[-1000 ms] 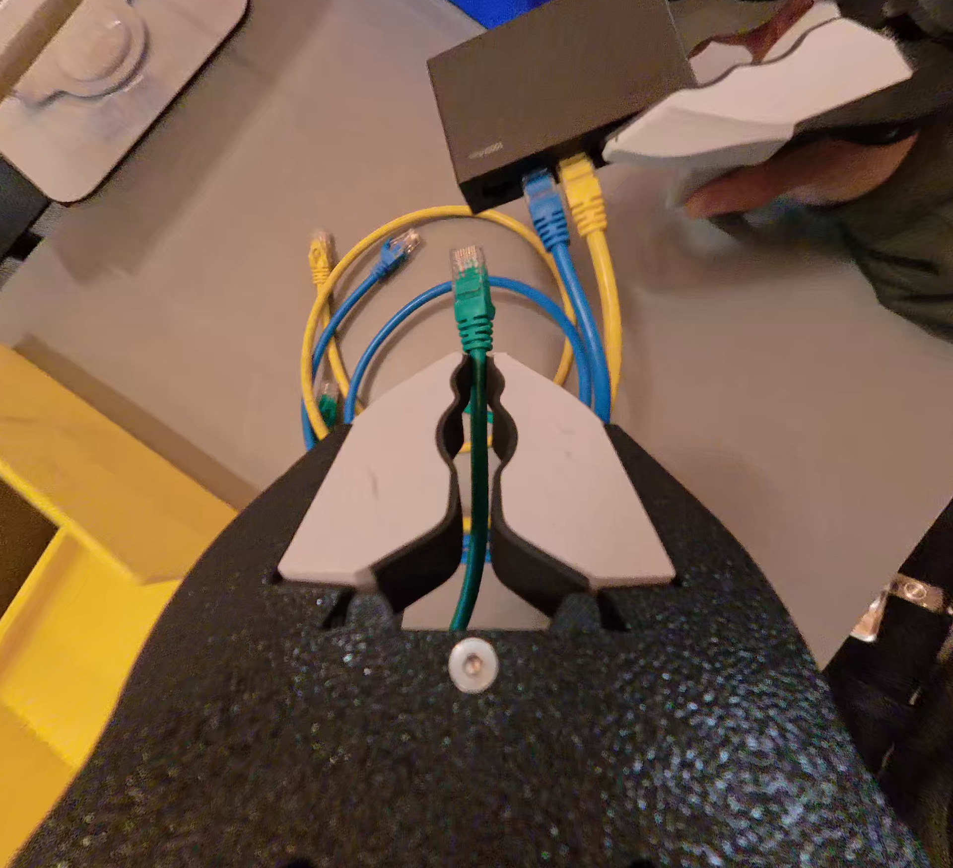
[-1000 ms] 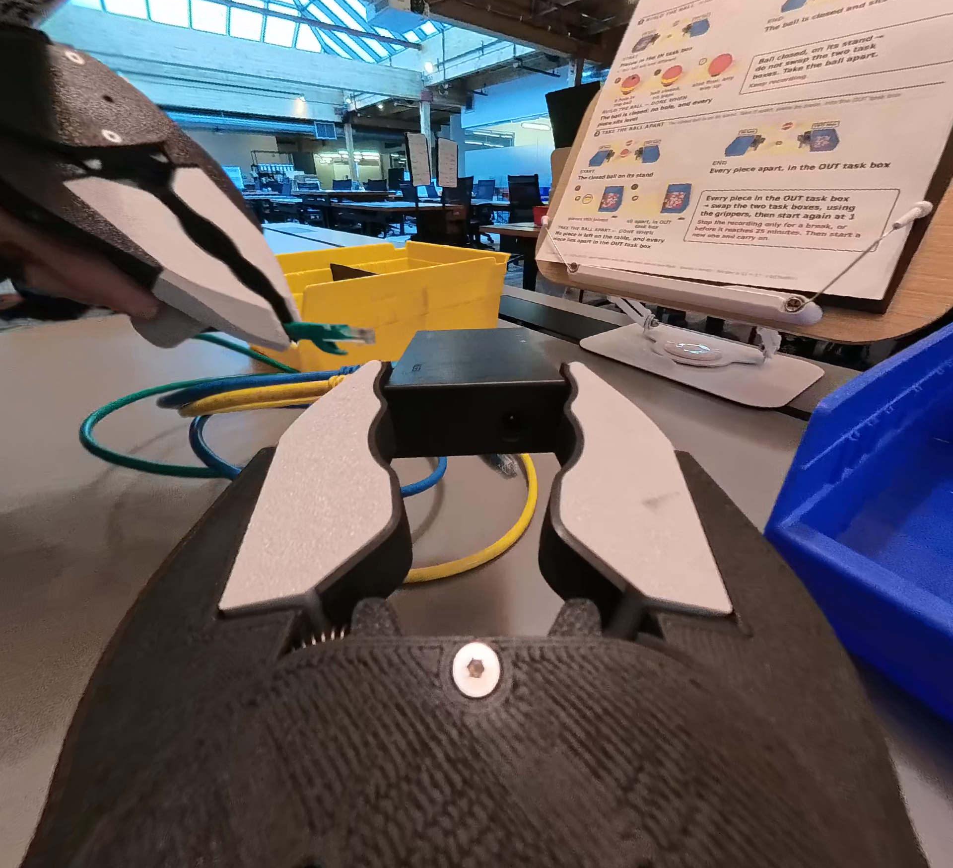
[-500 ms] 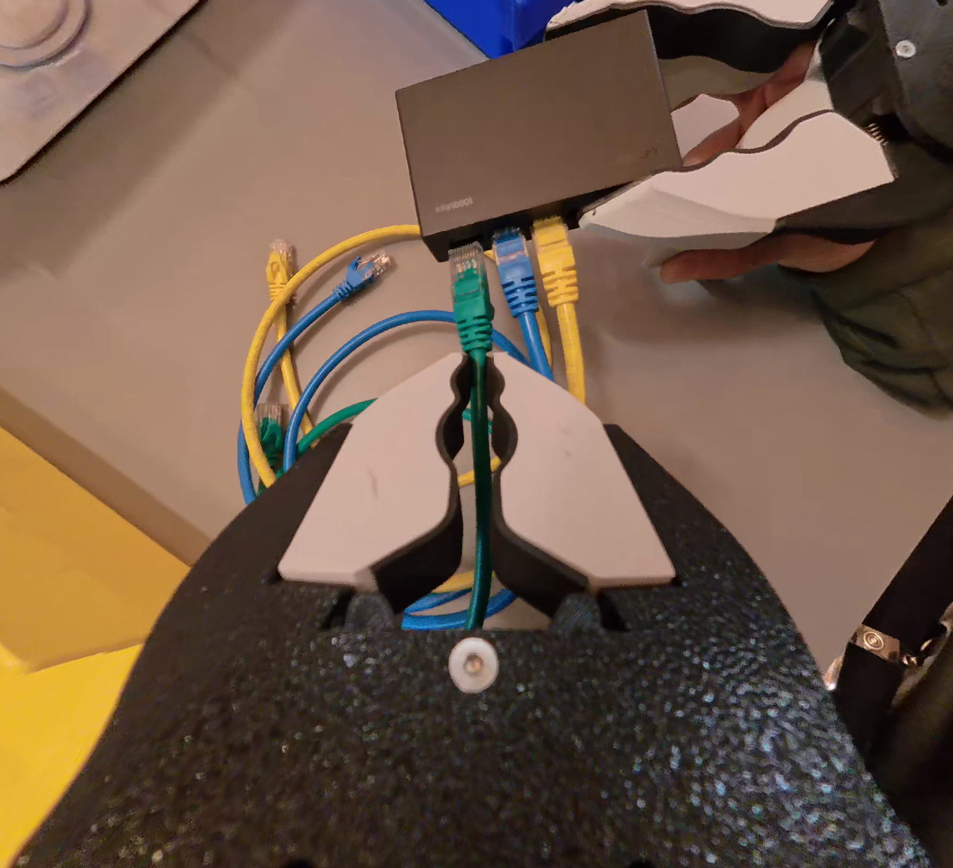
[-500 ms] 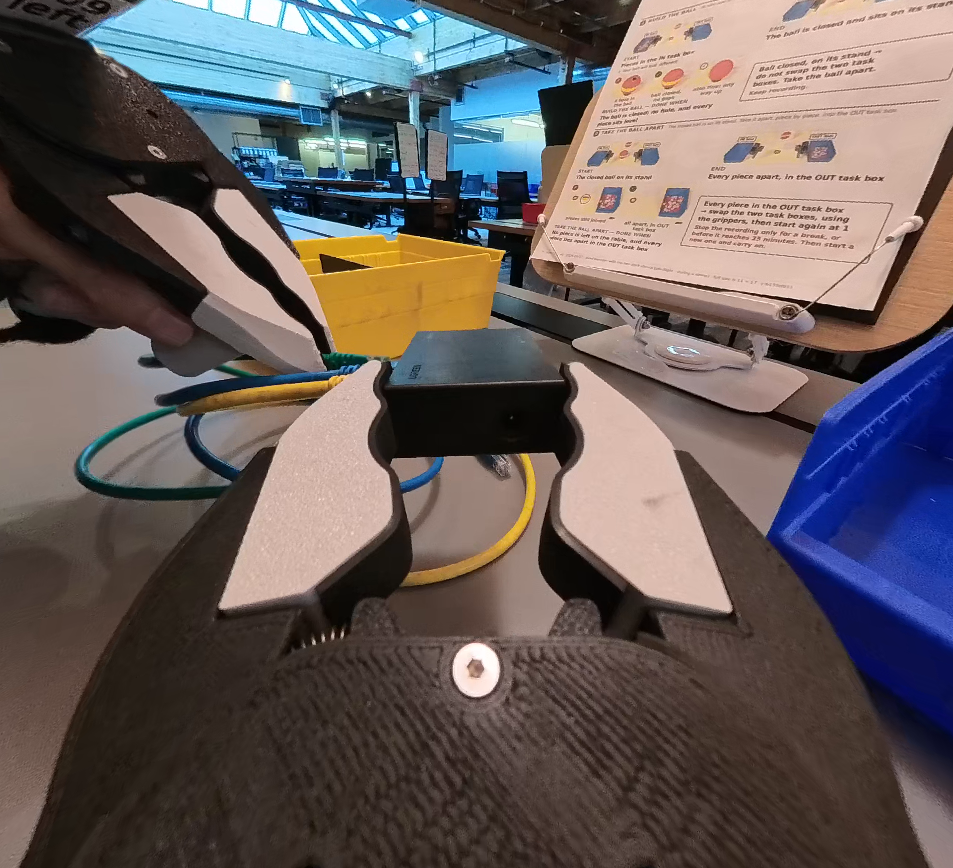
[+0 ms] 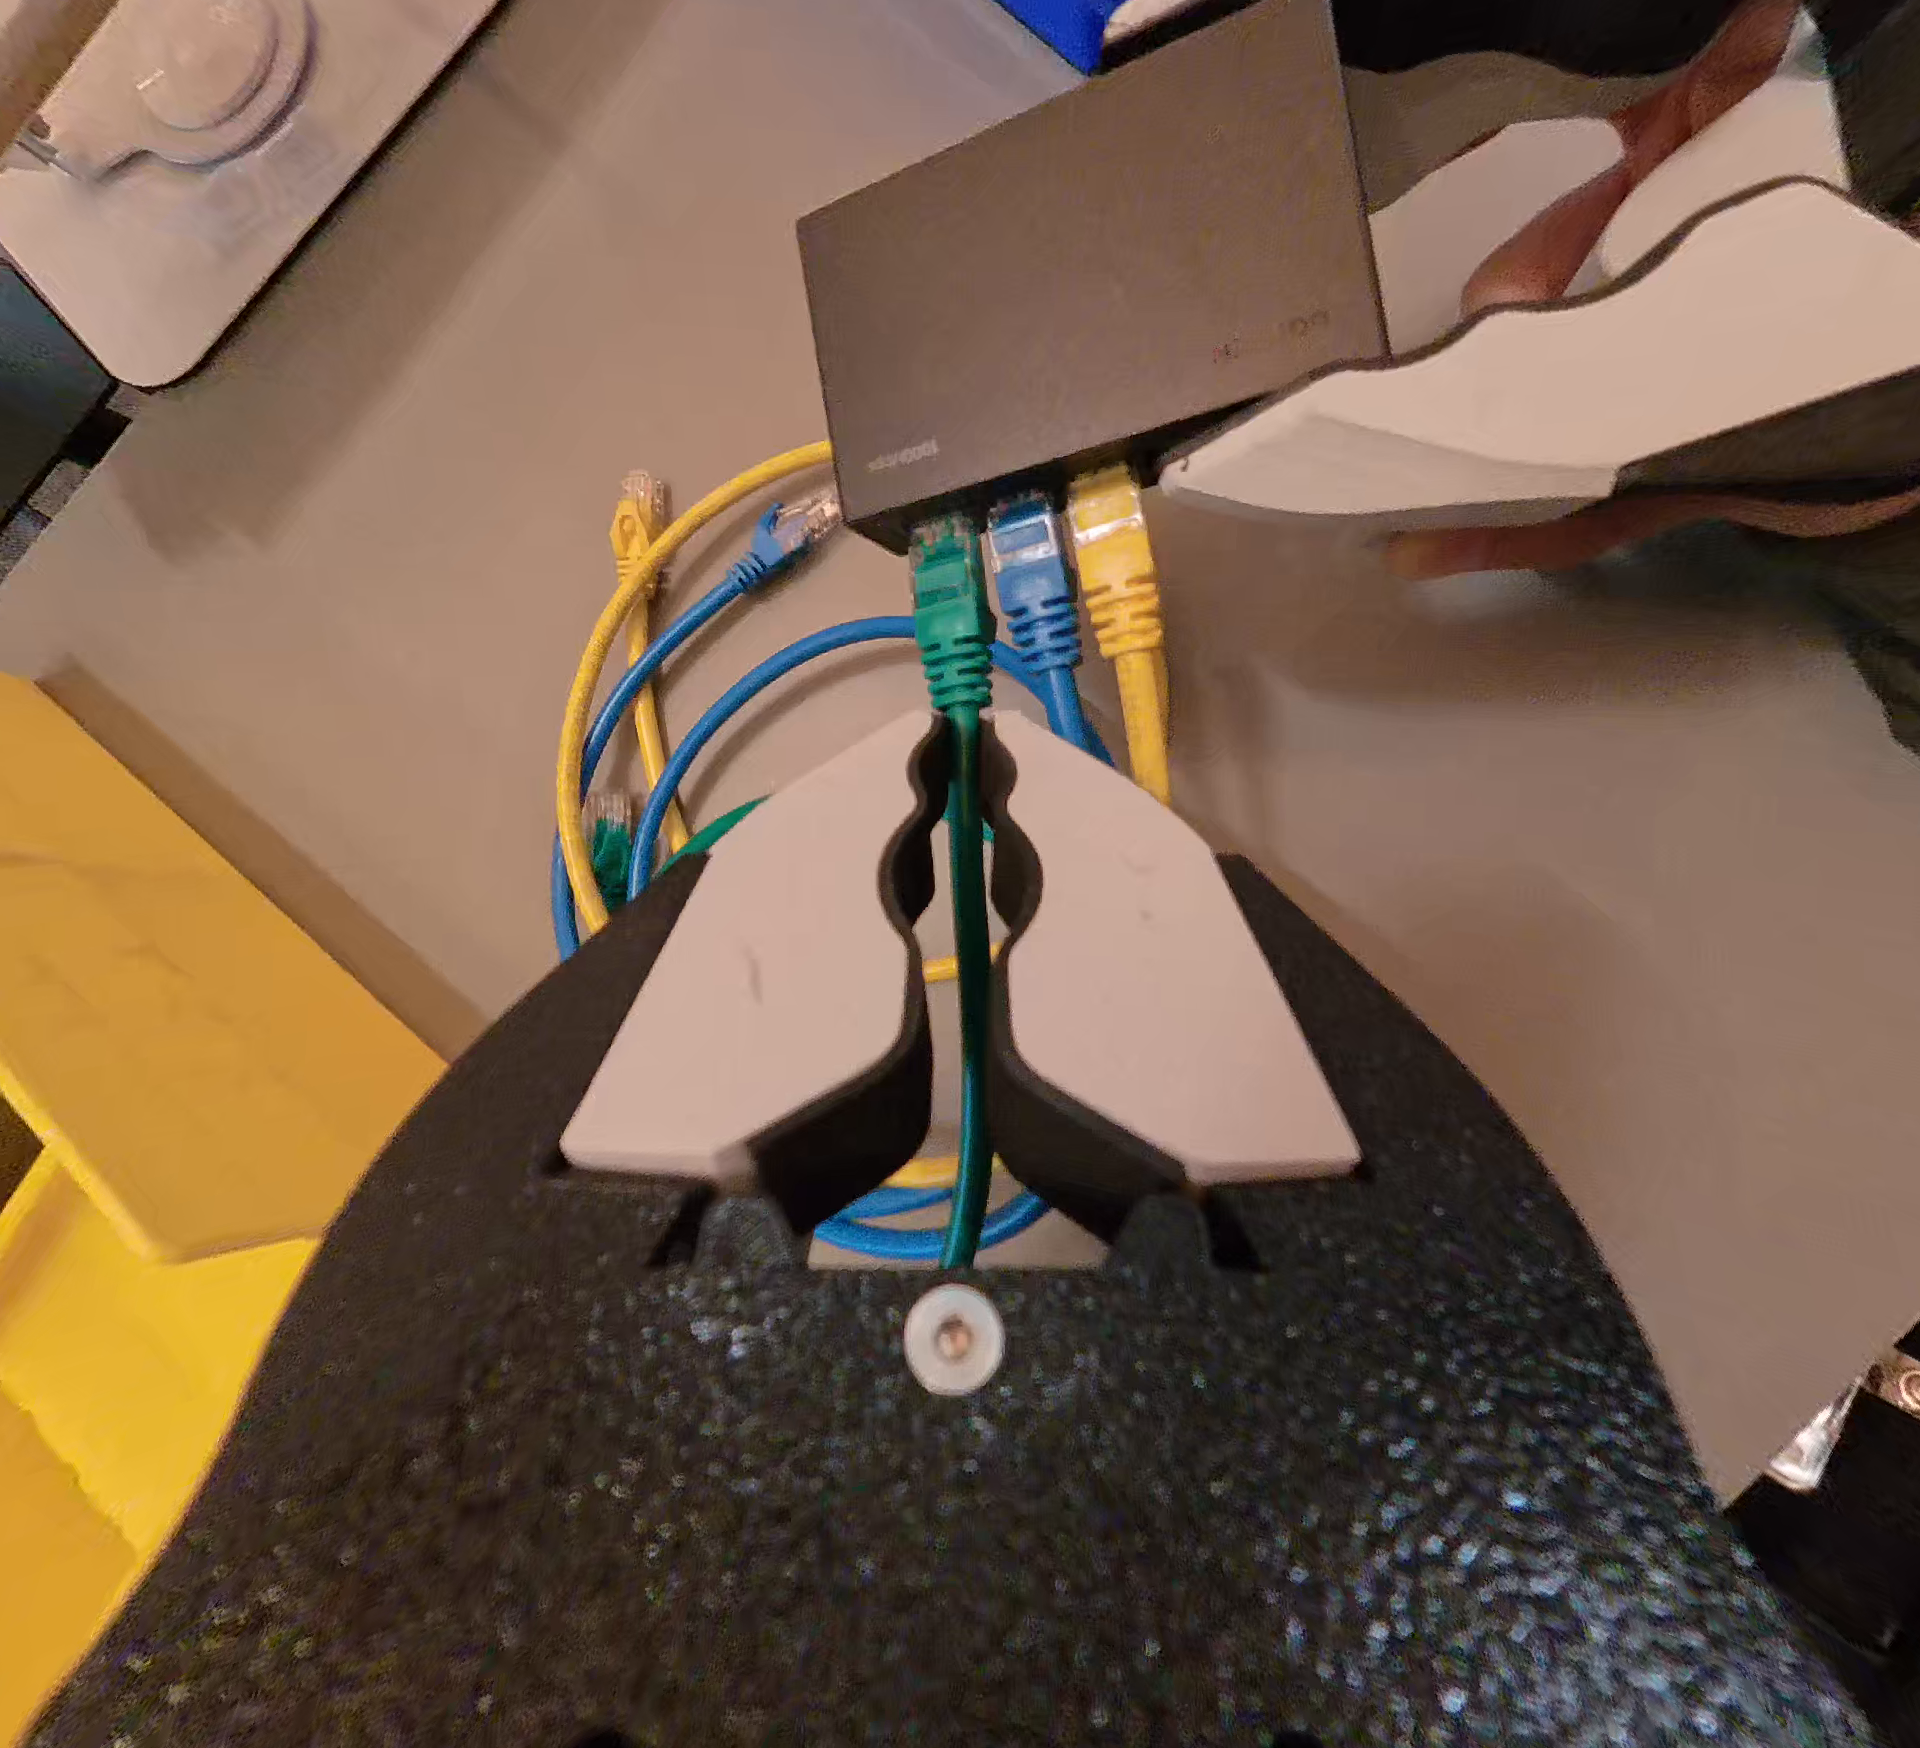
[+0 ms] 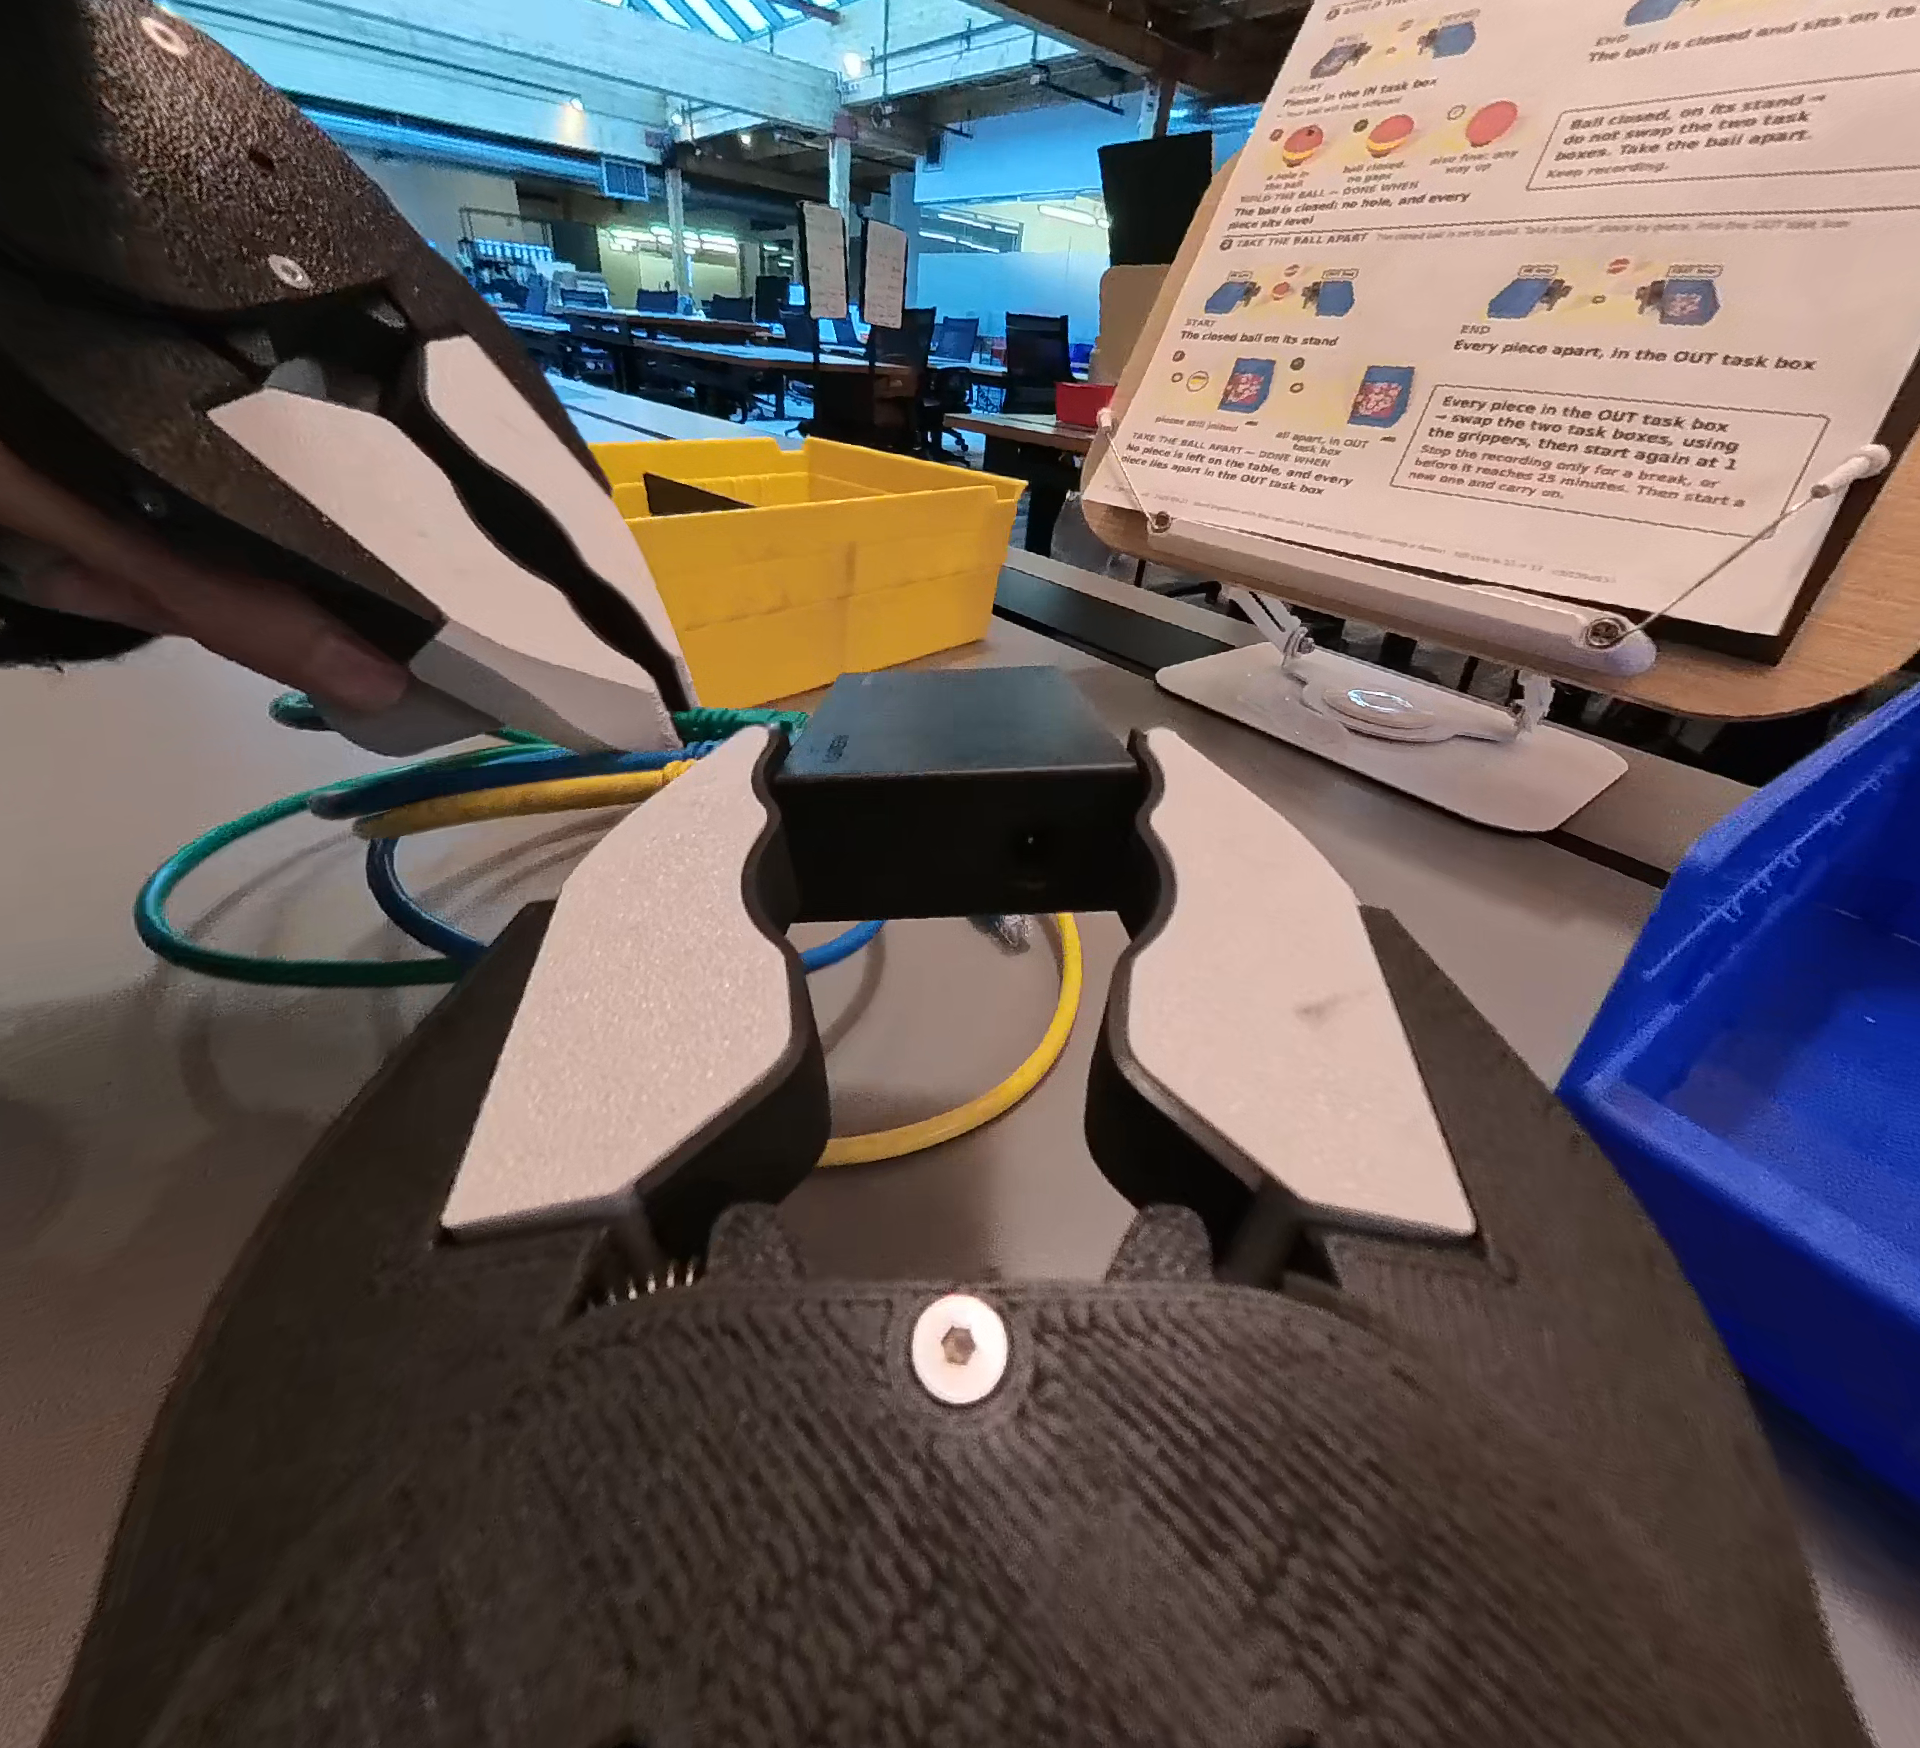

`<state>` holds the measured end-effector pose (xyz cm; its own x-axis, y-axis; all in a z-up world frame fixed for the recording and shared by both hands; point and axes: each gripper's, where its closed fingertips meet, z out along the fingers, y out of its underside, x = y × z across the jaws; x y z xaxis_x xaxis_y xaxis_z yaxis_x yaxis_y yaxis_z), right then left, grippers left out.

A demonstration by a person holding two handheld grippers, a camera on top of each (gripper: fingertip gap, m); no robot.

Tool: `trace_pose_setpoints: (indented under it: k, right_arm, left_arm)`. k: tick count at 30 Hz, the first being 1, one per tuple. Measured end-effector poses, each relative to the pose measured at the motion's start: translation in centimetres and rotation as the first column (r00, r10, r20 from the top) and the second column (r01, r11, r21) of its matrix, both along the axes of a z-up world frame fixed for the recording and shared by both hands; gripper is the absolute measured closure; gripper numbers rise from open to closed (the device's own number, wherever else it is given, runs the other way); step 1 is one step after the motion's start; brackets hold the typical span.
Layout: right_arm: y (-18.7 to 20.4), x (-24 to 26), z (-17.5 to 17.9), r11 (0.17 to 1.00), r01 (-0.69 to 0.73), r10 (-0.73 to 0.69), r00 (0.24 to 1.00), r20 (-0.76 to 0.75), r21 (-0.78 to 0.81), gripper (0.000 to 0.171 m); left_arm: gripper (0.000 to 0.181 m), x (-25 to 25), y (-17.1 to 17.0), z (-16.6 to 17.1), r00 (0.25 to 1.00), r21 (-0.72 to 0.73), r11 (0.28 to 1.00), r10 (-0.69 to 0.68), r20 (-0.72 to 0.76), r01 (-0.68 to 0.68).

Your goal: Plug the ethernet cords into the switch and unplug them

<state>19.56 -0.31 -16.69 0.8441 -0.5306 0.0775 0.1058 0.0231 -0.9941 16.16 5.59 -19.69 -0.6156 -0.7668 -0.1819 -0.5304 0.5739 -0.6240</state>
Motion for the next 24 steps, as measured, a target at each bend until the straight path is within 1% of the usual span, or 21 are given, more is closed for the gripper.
trace_pose_setpoints:
  k: [3, 7, 9, 12, 14, 15, 19, 22, 24]
  right_arm:
    - [-0.5, 0.2, 0.3, 0.999, -0.010, 0.012, 0.999, -0.031, 0.050, 0.109]
    - [-0.6, 0.1, 0.3, 0.996, -0.028, 0.035, 0.996, -0.082, 0.079, 0.109]
    - [-0.7, 0.1, 0.4, 0.992, -0.046, 0.060, 0.991, -0.119, 0.119, 0.109]
    - [-0.5, 0.2, 0.2, 0.994, -0.027, 0.042, 0.990, -0.137, 0.105, 0.108]
    - [-0.5, 0.2, 0.2, 0.994, -0.027, 0.041, 0.989, -0.139, 0.105, 0.108]
    - [-0.6, 0.2, 0.2, 0.994, -0.026, 0.040, 0.990, -0.136, 0.105, 0.108]
    - [-0.3, 0.1, 0.2, 0.994, -0.044, 0.058, 0.989, -0.136, 0.104, 0.108]
    - [-0.3, 0.1, 0.2, 0.994, -0.039, 0.052, 0.989, -0.135, 0.100, 0.108]
    - [-0.5, 0.2, 0.4, 0.993, -0.031, 0.046, 0.990, -0.131, 0.110, 0.108]
  left_arm:
    - [0.177, 0.3, -0.5, 0.5, 0.999, -0.062, 0.998, -0.004, 0.033, 0.007]
    - [0.177, 0.5, -0.6, 0.9, 0.998, -0.093, 0.996, -0.012, 0.067, 0.018]
    - [0.177, 0.8, -0.8, 1.4, 0.995, -0.149, 0.989, -0.008, 0.100, 0.023]
    - [0.177, 1.4, -0.7, 1.5, 0.988, -0.176, 0.984, 0.005, 0.156, 0.023]
    - [0.178, 1.4, -0.9, 1.1, 0.984, -0.192, 0.979, -0.029, 0.178, 0.064]
    - [0.178, 1.5, -0.9, 1.1, 0.981, -0.225, 0.971, -0.033, 0.190, 0.076]
    - [0.177, 1.7, -0.8, 3.1, 0.947, -0.338, 0.931, -0.023, 0.321, 0.137]
    - [0.177, 1.8, -0.8, 3.2, 0.933, -0.314, 0.933, -0.057, 0.354, 0.176]
    - [0.176, 1.8, -0.9, 2.9, 0.935, -0.324, 0.927, -0.068, 0.349, 0.188]
